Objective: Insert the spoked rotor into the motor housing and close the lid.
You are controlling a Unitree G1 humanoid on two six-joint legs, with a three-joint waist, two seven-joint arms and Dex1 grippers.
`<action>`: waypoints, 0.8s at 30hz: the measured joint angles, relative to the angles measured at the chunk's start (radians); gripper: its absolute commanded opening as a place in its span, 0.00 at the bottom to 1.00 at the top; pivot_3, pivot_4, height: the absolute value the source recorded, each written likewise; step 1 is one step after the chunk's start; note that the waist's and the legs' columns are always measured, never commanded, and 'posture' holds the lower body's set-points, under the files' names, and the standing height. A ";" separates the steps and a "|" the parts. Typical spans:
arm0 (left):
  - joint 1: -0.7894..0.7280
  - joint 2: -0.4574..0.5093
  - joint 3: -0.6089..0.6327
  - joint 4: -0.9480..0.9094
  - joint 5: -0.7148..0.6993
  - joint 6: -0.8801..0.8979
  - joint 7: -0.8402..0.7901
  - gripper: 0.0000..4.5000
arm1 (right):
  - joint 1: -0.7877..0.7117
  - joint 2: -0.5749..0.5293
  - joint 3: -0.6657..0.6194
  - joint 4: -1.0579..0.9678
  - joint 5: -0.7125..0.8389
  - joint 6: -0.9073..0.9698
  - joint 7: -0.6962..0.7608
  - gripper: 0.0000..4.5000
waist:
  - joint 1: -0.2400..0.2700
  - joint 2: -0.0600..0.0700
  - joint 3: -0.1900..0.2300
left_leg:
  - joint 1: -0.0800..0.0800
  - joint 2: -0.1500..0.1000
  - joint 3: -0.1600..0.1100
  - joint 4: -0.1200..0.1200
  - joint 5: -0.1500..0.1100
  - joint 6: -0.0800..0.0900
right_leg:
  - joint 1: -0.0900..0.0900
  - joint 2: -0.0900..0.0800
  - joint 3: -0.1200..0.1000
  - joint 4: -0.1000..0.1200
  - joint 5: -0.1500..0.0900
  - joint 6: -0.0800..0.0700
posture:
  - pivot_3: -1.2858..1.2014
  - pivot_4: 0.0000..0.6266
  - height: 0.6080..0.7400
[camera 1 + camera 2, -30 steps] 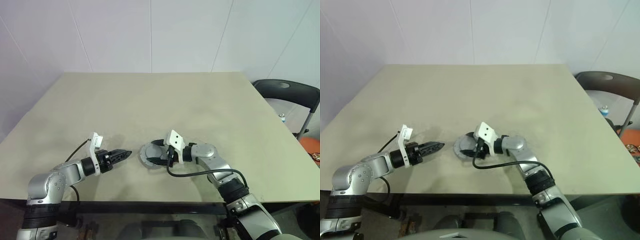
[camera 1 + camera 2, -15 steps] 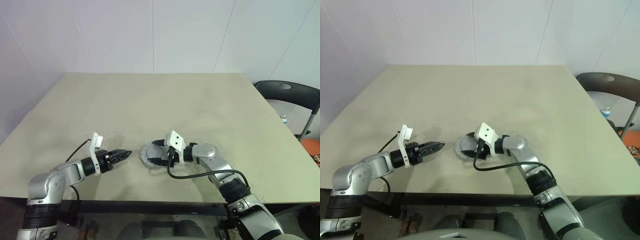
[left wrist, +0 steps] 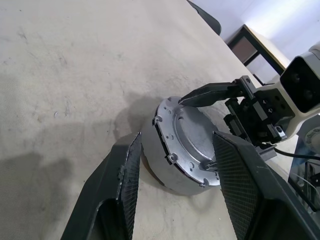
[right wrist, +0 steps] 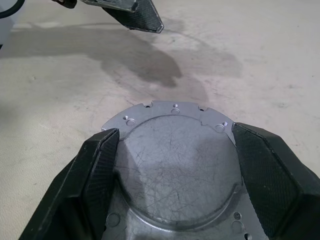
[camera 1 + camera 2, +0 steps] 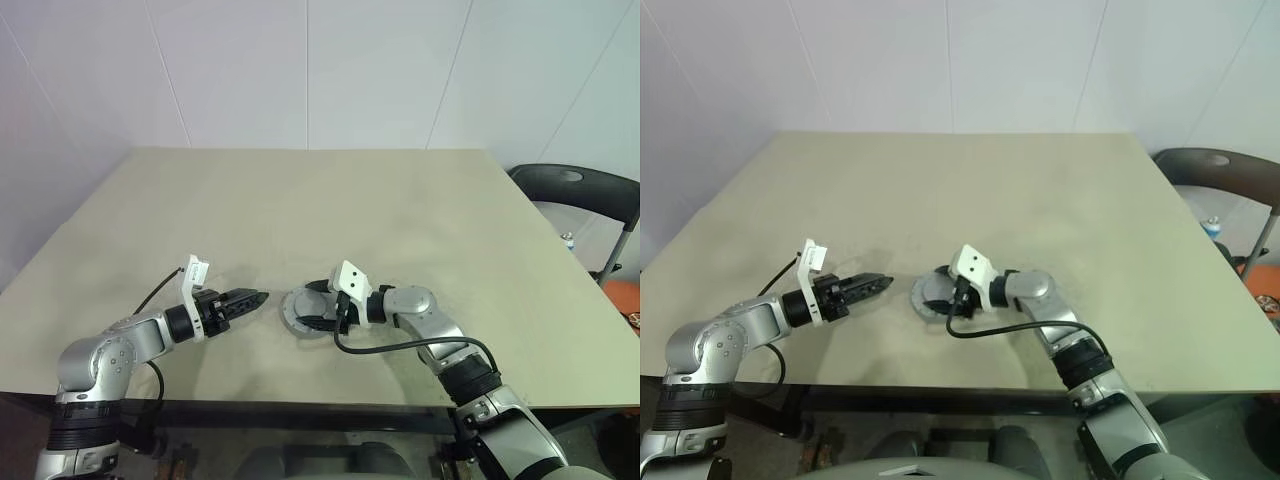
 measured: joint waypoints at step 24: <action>-0.105 -0.037 -0.135 0.075 0.056 -0.023 -0.031 0.54 | -0.015 -0.002 0.002 -0.004 0.003 0.040 0.008 0.73 | 0.000 0.000 -0.002 | 0.000 0.000 0.000 0.000 0.000 0.000 | 0.004 0.000 0.000 -0.001 0.000 0.000 | 0.52 0.00 1.00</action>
